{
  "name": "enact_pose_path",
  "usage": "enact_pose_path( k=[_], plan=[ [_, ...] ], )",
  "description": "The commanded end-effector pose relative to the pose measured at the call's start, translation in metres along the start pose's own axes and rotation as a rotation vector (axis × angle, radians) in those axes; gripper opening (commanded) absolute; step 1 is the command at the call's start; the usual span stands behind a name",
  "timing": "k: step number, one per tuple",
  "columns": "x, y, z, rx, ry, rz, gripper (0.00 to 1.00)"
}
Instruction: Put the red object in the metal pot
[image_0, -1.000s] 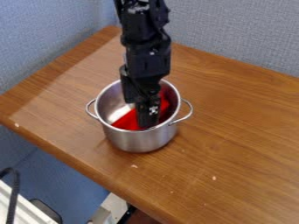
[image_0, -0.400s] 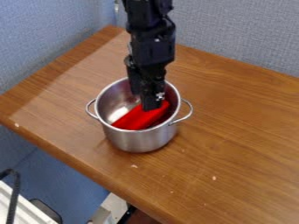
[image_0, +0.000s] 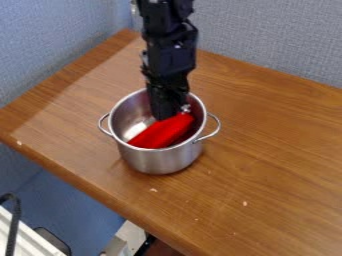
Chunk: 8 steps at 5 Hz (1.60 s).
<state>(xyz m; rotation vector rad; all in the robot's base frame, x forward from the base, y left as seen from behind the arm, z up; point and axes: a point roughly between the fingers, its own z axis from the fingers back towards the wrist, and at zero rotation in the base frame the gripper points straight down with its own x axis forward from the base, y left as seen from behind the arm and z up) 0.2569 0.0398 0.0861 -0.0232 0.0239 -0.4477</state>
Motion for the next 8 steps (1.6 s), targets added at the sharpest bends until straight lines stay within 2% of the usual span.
enact_pose_path(
  k=[1,2,3,4,6,8],
  plan=[
    [-0.005,0.017,0.044,0.066,-0.124,0.106,0.00],
    [-0.017,0.026,0.062,0.089,-0.160,0.178,0.00],
    [-0.020,0.031,0.065,0.108,-0.165,0.237,1.00],
    [-0.024,0.028,0.064,0.101,-0.144,0.254,1.00],
    [-0.008,0.014,0.051,0.123,-0.128,0.153,1.00],
    [-0.001,0.008,0.023,0.097,-0.108,0.122,1.00]
  ],
)
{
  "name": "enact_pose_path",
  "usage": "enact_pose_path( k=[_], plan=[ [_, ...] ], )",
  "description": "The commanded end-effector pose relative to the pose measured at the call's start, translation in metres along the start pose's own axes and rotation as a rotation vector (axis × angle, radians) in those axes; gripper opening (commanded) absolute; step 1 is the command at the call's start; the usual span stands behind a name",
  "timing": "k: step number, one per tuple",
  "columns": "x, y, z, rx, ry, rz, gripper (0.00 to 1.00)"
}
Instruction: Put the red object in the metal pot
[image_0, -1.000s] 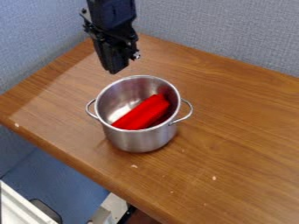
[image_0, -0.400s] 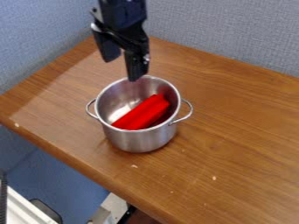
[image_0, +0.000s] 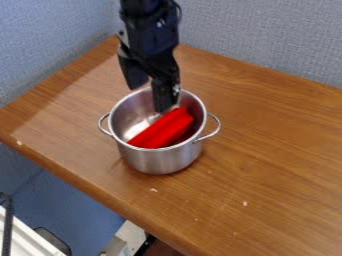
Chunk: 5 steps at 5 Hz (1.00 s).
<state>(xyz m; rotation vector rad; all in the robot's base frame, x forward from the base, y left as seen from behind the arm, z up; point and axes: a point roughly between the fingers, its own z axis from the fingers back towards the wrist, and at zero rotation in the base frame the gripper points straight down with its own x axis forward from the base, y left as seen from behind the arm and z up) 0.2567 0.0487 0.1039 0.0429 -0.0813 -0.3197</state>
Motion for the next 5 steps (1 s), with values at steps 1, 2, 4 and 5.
enact_pose_path(
  k=[1,2,4,5],
  plan=[
    [0.002,0.011,-0.011,-0.008,-0.011,-0.047,1.00],
    [-0.005,0.024,-0.023,-0.015,-0.020,-0.084,1.00],
    [-0.015,0.024,-0.039,-0.011,-0.015,-0.165,1.00],
    [-0.011,0.014,-0.048,-0.003,-0.018,-0.188,1.00]
  ],
)
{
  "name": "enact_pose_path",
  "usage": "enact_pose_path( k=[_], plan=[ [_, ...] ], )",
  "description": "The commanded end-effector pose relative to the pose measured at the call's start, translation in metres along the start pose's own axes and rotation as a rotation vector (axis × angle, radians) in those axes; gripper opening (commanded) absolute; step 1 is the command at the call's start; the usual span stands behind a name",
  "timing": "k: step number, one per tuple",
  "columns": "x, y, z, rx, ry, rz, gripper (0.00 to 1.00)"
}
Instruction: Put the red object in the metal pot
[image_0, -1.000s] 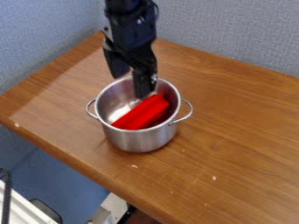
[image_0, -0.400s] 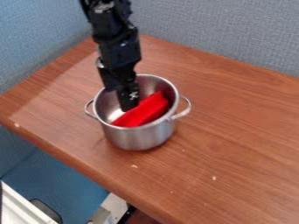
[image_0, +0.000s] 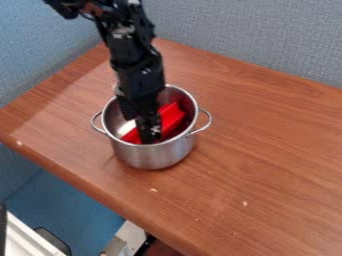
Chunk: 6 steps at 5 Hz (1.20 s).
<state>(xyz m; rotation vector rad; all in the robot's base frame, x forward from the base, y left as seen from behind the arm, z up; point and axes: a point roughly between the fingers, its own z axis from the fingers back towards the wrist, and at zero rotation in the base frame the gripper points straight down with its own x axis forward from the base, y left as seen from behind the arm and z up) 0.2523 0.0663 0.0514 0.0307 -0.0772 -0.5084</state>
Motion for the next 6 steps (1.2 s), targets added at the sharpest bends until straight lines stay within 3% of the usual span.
enact_pose_path(
  k=[1,2,4,5,6],
  plan=[
    [0.014,-0.010,-0.008,0.026,-0.007,-0.008,0.00],
    [0.023,-0.020,0.002,0.038,-0.048,0.005,0.00],
    [0.026,-0.023,0.031,0.057,-0.095,-0.003,0.00],
    [0.025,-0.019,0.066,0.102,-0.153,0.005,0.00],
    [0.035,-0.006,0.095,0.147,-0.185,0.012,0.00]
  ],
)
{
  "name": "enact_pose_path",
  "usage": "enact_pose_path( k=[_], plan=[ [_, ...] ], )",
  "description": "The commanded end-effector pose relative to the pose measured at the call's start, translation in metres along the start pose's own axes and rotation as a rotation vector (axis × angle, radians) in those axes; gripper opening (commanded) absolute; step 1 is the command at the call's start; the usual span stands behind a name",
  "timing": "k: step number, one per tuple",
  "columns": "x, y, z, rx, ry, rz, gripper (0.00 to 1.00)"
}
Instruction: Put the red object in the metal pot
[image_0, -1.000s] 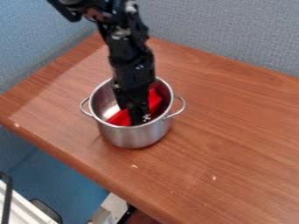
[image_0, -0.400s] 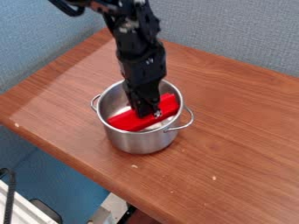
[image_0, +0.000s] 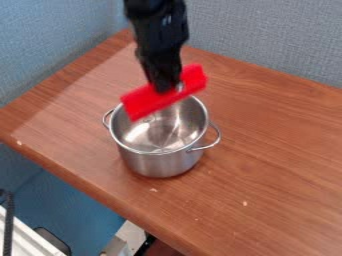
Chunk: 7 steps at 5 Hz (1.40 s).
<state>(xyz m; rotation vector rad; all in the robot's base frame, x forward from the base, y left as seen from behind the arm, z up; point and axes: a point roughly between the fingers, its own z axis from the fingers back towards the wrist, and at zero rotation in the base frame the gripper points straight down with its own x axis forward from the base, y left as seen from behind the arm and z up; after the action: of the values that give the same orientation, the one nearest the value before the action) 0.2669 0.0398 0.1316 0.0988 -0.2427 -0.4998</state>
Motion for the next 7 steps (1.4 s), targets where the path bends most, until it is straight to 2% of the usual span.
enact_pose_path(
  k=[1,2,3,4,5,6,7],
  plan=[
    [0.016,0.020,0.015,0.086,-0.066,-0.004,0.00],
    [-0.002,0.005,0.013,0.078,-0.062,0.003,0.00],
    [-0.020,0.002,0.001,0.081,-0.047,0.037,1.00],
    [-0.028,0.010,0.002,0.088,-0.013,0.078,1.00],
    [-0.020,0.009,0.011,0.068,-0.054,-0.031,1.00],
    [-0.014,0.012,0.012,0.047,-0.073,-0.113,1.00],
    [-0.010,0.017,-0.002,0.055,-0.065,-0.049,1.00]
  ],
)
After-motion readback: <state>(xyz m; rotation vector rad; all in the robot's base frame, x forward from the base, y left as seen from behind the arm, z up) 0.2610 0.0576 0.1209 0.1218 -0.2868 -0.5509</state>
